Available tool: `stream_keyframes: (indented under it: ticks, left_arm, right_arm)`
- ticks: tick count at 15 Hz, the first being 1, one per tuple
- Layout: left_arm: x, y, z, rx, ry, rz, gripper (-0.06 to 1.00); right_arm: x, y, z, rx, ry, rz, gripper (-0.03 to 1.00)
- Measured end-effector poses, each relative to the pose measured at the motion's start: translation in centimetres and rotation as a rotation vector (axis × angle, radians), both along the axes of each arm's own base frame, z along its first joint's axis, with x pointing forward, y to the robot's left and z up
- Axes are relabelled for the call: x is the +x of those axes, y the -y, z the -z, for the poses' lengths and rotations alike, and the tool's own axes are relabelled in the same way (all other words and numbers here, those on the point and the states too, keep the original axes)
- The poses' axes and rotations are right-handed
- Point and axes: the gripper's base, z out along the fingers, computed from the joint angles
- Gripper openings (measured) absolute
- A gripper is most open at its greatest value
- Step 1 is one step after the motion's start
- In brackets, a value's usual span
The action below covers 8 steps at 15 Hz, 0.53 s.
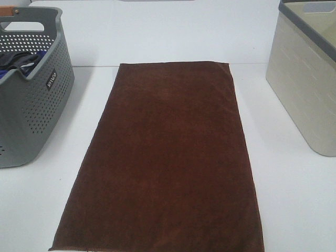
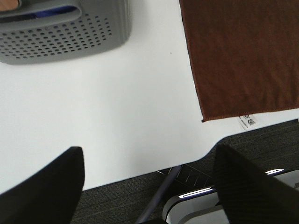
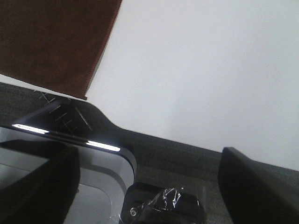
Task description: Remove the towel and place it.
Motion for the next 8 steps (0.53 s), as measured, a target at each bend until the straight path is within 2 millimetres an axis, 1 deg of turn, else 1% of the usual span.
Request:
stream_keyframes:
  ticks: [2, 4, 5, 6, 8]
  left_arm:
    - [-2.0, -0.6, 1.5, -0.024, 0.03, 0.034, 0.73]
    - [-3.3, -0.9, 2.4, -0.031, 0.067, 0.089, 0.73]
    - [-3.6, -0.9, 2.7, -0.036, 0.097, 0.121, 0.73]
    - [-3.8, -0.6, 3.3, -0.06, 0.143, 0.178, 0.73]
    - [-3.5, 0.0, 4.2, -0.074, 0.156, 0.24, 0.73]
  right_arm:
    - [-2.4, 0.7, -0.1, 0.029, 0.106, 0.0, 0.77]
    - [-4.4, 1.2, 0.0, 0.057, 0.223, -0.008, 0.77]
    - [-5.1, 1.4, 0.3, 0.062, 0.279, -0.022, 0.77]
    - [-6.4, 1.8, 0.7, 0.083, 0.382, -0.03, 0.77]
    - [-7.1, 2.0, 0.6, 0.102, 0.473, -0.035, 0.77]
